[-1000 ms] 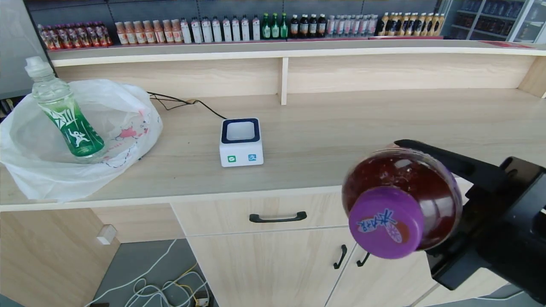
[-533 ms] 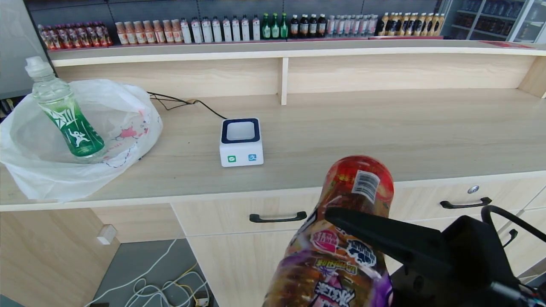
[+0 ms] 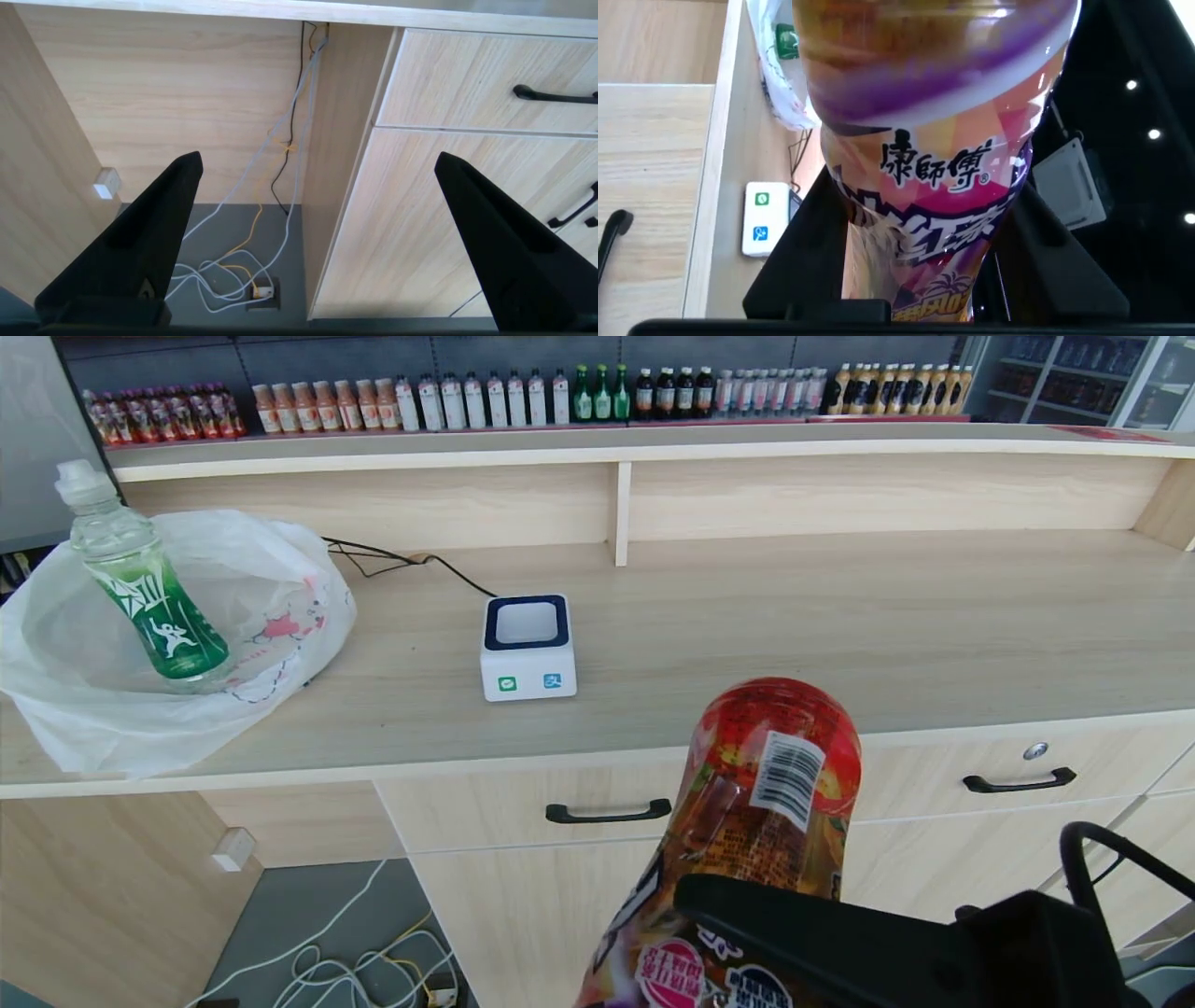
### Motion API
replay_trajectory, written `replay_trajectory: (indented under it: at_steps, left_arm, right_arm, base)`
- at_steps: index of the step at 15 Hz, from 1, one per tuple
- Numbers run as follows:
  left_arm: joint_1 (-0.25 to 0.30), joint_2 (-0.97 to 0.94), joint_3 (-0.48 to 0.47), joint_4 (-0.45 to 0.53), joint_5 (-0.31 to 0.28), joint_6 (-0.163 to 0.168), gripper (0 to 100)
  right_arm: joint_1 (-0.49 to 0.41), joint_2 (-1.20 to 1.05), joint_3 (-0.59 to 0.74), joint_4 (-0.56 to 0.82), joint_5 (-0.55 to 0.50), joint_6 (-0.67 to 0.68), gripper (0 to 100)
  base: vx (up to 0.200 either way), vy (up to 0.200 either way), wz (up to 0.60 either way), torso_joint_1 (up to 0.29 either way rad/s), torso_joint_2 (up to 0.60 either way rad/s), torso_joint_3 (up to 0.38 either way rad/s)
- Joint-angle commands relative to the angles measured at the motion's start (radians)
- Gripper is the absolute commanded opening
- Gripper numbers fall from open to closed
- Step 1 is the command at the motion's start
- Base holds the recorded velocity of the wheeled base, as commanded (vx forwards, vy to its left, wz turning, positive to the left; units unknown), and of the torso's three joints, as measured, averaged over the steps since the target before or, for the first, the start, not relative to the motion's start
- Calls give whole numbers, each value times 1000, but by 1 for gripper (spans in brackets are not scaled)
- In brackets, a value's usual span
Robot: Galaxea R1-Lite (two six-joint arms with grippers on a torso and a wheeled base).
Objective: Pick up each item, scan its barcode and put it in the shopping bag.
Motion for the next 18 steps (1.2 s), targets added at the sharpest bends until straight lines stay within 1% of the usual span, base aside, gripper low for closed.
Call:
replay_trajectory:
  at_steps: [1, 18]
  left_arm:
    - [0, 0, 0, 0, 0, 0, 100]
    - [0, 0, 0, 0, 0, 0, 100]
  right_arm:
    - [6, -1, -4, -1, 0, -2, 0]
    - [7, 2, -8, -1, -5, 6, 0]
  base:
    - [0, 0, 0, 0, 0, 0]
    - [0, 0, 0, 0, 0, 0]
